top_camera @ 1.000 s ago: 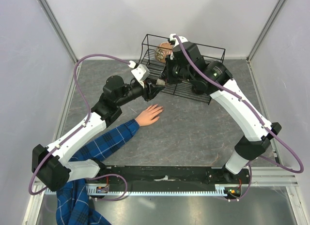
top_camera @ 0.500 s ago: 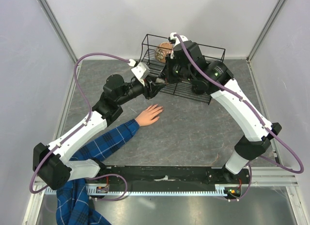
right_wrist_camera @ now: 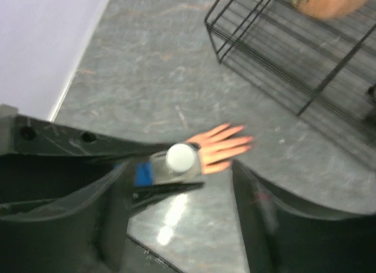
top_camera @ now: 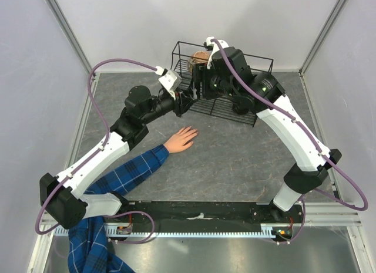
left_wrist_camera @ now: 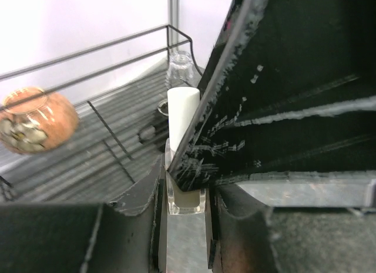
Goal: Paint the nails
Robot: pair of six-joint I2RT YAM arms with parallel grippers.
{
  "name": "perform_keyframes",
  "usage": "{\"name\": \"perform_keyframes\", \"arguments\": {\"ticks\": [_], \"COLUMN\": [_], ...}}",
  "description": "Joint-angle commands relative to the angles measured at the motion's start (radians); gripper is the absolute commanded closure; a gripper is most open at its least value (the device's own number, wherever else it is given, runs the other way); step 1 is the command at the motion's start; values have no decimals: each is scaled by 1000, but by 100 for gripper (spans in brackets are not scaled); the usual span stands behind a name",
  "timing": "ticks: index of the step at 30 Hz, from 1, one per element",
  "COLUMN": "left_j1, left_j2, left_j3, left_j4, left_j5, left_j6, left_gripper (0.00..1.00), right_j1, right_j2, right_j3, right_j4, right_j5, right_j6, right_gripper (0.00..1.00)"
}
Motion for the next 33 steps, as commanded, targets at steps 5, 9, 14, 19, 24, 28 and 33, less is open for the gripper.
{"name": "perform_keyframes", "arguments": {"ticks": [5,9,14,19,24,28,33], "left_j1": [22,28,26,28,26,28,28], "left_j2": [-55,-86,-81,-72,-69,-72,-74], "left_j3": [35,8,31,39,31,27,31], "left_j4": [-77,-56,-53,-47,15,27,31], "left_j5": [126,111,86,86,109,125,145], "left_j6": [-237,-295,-332,-339,-359,-362,-369], "left_gripper": [98,98,98,98,98,98,98], "right_j1": [-82,-93,-93,-93,-91,-93,-91], "right_j2": [-117,-133,-134,-121,-98,-104,-98], "right_j3": [8,5,-53,-62,-78,-99,-108], "right_j4": [-9,22,119,163,169,183,195], "right_j5": [-101,-219,-282,-325,-366,-354,-356], "right_j6": [-127,-87,-29,-23,-20,-23,-21], "right_gripper": [8,18,47,48,49,52,58]}}
